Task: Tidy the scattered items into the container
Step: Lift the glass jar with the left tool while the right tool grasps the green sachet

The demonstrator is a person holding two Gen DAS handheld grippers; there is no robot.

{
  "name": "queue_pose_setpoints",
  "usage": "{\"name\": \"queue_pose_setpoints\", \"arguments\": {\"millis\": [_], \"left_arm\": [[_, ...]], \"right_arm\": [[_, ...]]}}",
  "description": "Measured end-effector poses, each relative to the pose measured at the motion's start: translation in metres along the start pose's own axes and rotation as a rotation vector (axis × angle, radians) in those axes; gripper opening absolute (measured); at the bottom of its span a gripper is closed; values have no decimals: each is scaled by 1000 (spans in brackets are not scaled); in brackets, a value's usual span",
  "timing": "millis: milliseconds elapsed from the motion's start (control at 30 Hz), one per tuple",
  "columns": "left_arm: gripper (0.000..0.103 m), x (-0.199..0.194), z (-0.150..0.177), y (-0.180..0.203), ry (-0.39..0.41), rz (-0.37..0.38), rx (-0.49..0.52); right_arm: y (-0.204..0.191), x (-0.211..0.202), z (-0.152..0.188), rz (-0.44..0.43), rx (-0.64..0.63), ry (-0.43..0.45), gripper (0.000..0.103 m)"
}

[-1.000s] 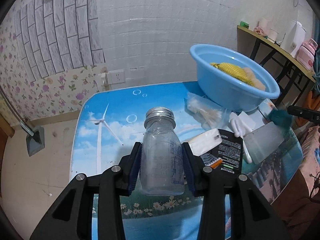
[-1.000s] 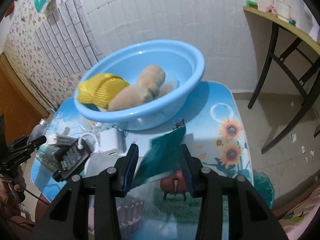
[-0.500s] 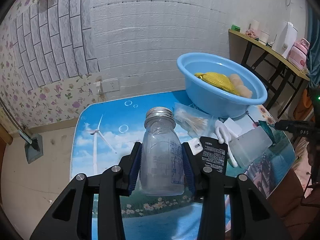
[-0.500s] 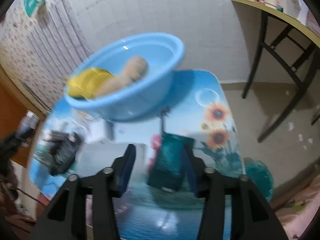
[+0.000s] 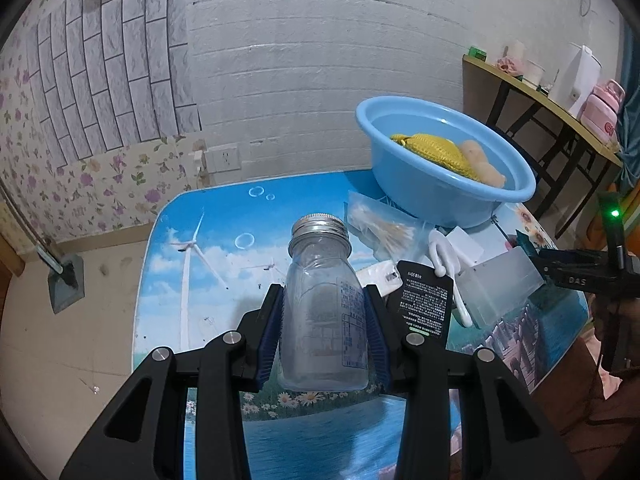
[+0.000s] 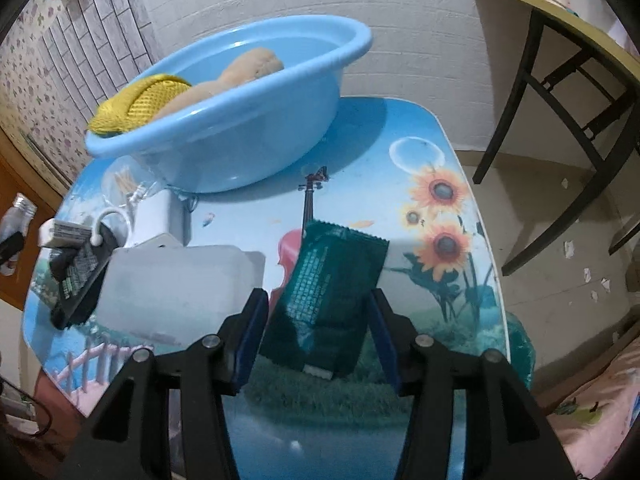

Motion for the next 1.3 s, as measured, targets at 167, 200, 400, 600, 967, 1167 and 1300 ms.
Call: {"name": "queue_pose_setpoints", "arguments": {"millis": [167, 200, 400, 600, 967, 1167, 1300], "left_arm": [[38, -2, -4, 0, 5, -7, 0], [38, -2, -5, 0, 5, -9, 2], [38, 1, -6, 8, -3, -3, 12], [38, -3, -10, 14, 6, 3, 28], [38, -7, -25, 25, 23, 17, 43], [38, -2, -43, 50, 37, 61, 74], [38, 0, -63, 69, 54, 86, 116]], "right_arm": [[-2, 11, -3, 77, -53, -21, 55], [-1, 11, -4, 81, -50, -10, 57], [1, 12, -5, 76, -63, 23, 60], [5, 8, -5, 40, -36, 39, 44], [-1, -47, -22, -32, -6, 162, 42], [-13, -79, -45, -91, -44, 237, 42], [-25, -88, -53, -139, -66, 256, 42]]}}
Point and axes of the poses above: each gripper's, at about its wrist camera, not at the fingertips, and x roughly the way its jaws point, y to its right, z to its underside, the point moved 8 cm from there along x, roughly the way its jaws point, and after that the axes turned 1 degree about -z, right-handed, at the moved point
